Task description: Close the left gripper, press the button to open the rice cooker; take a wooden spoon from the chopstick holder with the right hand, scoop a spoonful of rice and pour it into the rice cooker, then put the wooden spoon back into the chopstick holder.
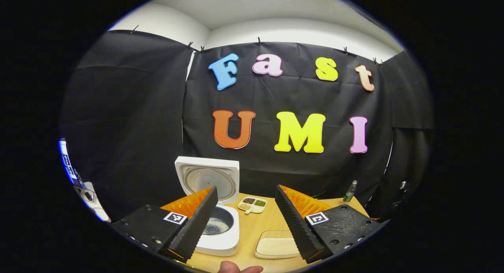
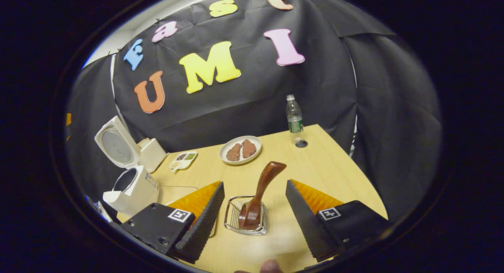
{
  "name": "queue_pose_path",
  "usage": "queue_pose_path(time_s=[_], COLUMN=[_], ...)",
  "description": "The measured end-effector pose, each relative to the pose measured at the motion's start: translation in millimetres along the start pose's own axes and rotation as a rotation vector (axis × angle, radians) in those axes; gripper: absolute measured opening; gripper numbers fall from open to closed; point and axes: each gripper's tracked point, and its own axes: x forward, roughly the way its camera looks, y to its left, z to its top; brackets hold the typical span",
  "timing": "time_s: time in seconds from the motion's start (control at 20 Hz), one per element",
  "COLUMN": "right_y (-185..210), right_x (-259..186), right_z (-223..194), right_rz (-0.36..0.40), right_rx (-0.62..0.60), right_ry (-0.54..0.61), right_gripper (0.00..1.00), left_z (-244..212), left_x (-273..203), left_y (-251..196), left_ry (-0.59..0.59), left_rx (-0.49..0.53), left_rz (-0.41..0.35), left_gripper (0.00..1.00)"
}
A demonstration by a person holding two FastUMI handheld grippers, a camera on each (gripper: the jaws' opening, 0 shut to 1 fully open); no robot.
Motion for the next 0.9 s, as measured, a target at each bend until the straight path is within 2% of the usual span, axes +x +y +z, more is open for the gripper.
queue_pose_path(time_s=[0.2, 0.4, 0.5, 0.55, 0.6, 0.65, 0.7, 0.8, 0.85, 0.9], right_y=[-9, -10, -10, -10, -10, -10, -10, -7, -5, -4], right_x=[43, 68, 73, 76, 78, 78, 78, 75, 71, 66], right_z=[-19, -26, -26, -27, -28, -29, -29, -27, -28, -28], right_rz=[0.010, 0.020, 0.025, 0.029, 0.033, 0.035, 0.034, 0.041, 0.039, 0.037], right_rx=[0.093, 0.126, 0.129, 0.135, 0.143, 0.148, 0.153, 0.157, 0.150, 0.147], right_ry=[0.068, 0.109, 0.117, 0.122, 0.128, 0.135, 0.137, 0.138, 0.137, 0.139], right_gripper=[0.97, 0.83, 0.73, 0.61, 0.64, 0.50, 0.50, 0.31, 0.31, 0.27], left_z=[-7, -8, -12, -13, -13, -11, -10, -10, -9, -9], left_x=[0, -1, -1, -4, -4, -3, -3, -3, -3, -4], left_y=[-4, 2, 6, 8, 9, 11, 12, 15, 17, 19], left_ry=[0.033, 0.045, 0.057, 0.061, 0.061, 0.057, 0.053, 0.051, 0.050, 0.046], left_rx=[0.001, 0.008, 0.007, 0.002, -0.002, -0.004, -0.005, -0.012, -0.017, -0.024], left_rz=[0.016, 0.047, 0.066, 0.070, 0.073, 0.073, 0.072, 0.070, 0.068, 0.066], left_gripper=[0.94, 0.94, 0.94, 0.94, 0.94, 0.94, 0.94, 0.94, 0.94, 0.94])
